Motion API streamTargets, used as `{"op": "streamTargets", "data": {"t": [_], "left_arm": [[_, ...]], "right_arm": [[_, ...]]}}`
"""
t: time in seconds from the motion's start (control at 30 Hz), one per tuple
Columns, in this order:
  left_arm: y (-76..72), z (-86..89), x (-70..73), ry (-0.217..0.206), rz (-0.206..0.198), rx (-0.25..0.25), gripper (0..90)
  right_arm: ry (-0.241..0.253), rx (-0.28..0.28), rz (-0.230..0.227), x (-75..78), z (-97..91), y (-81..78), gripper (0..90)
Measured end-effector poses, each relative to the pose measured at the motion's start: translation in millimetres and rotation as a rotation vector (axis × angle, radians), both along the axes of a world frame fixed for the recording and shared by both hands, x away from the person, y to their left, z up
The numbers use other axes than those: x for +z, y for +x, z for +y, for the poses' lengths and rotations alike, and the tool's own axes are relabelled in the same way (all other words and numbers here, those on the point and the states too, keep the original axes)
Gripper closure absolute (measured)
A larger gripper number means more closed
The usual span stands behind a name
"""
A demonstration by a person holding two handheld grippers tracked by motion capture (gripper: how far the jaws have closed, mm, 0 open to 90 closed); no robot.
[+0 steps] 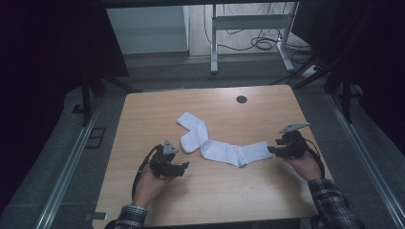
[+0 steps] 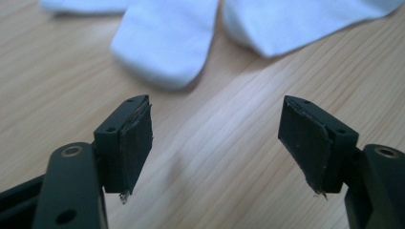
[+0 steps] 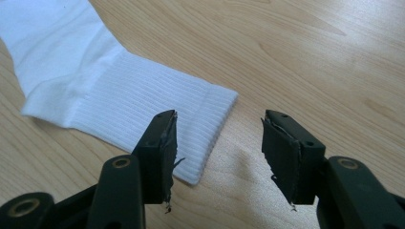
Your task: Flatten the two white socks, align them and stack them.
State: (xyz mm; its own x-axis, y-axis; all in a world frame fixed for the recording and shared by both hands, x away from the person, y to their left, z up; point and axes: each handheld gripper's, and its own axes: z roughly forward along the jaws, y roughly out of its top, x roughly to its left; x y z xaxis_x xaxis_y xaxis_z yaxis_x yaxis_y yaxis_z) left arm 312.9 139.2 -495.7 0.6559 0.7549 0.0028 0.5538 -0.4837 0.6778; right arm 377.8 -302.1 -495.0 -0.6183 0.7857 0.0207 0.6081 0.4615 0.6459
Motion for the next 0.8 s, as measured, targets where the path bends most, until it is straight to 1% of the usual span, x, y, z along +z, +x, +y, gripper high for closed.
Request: {"op": "streamTargets", "data": {"t": [0.03, 0.1, 0.2, 0.27, 0.33, 0.4, 0.43, 0.57, 0.63, 0.67, 0.77, 0.8], "left_arm": [[2.4, -3.5, 1.2, -0.009, -0.004, -0.011, 27.3], [7.9, -11.7, 3.1, -0.019, -0.018, -0.016, 28.6], [17.9, -25.7, 3.7, -0.024, -0.036, -0.019, 35.3], [22.2, -31.1, 2.5, -0.020, -0.041, -0.023, 38.3], [28.6, -38.2, 0.0, -0.017, -0.046, -0.025, 42.0], [33.2, -43.1, -1.9, -0.011, -0.050, -0.026, 45.2], [35.6, -45.8, -3.0, -0.009, -0.056, -0.027, 46.0], [44.8, -54.9, -7.0, 0.000, -0.076, -0.027, 51.0], [48.5, -58.9, -9.9, 0.009, -0.085, -0.026, 54.6], [50.4, -60.4, -11.6, 0.012, -0.081, -0.027, 55.6], [54.0, -64.3, -16.5, 0.021, -0.077, -0.028, 58.4], [54.5, -65.3, -17.8, 0.029, -0.081, -0.027, 58.8]], "right_arm": [[-0.001, -0.003, -0.001, -0.1, -0.3, 0.0, 45.0], [-0.002, -0.006, -0.006, -0.4, -0.6, -0.1, 44.0], [0.002, -0.012, -0.007, -1.3, -0.4, 0.0, 44.4], [0.002, -0.013, -0.008, -1.8, 0.3, -0.2, 46.7], [-0.003, -0.004, -0.006, -2.1, 1.0, -0.3, 51.1], [-0.009, 0.002, -0.010, -2.3, 1.8, -0.7, 57.7], [-0.012, 0.010, -0.012, -2.1, 2.4, -0.8, 58.9], [-0.026, 0.017, -0.035, -1.9, 5.7, -1.3, 66.4], [-0.030, 0.015, -0.039, -2.2, 7.2, -1.0, 68.1], [-0.033, 0.014, -0.040, -2.6, 7.9, -0.8, 68.3], [-0.037, 0.011, -0.039, -4.8, 8.3, 0.2, 66.6], [-0.037, 0.006, -0.035, -5.8, 8.2, 0.8, 66.4]]}}
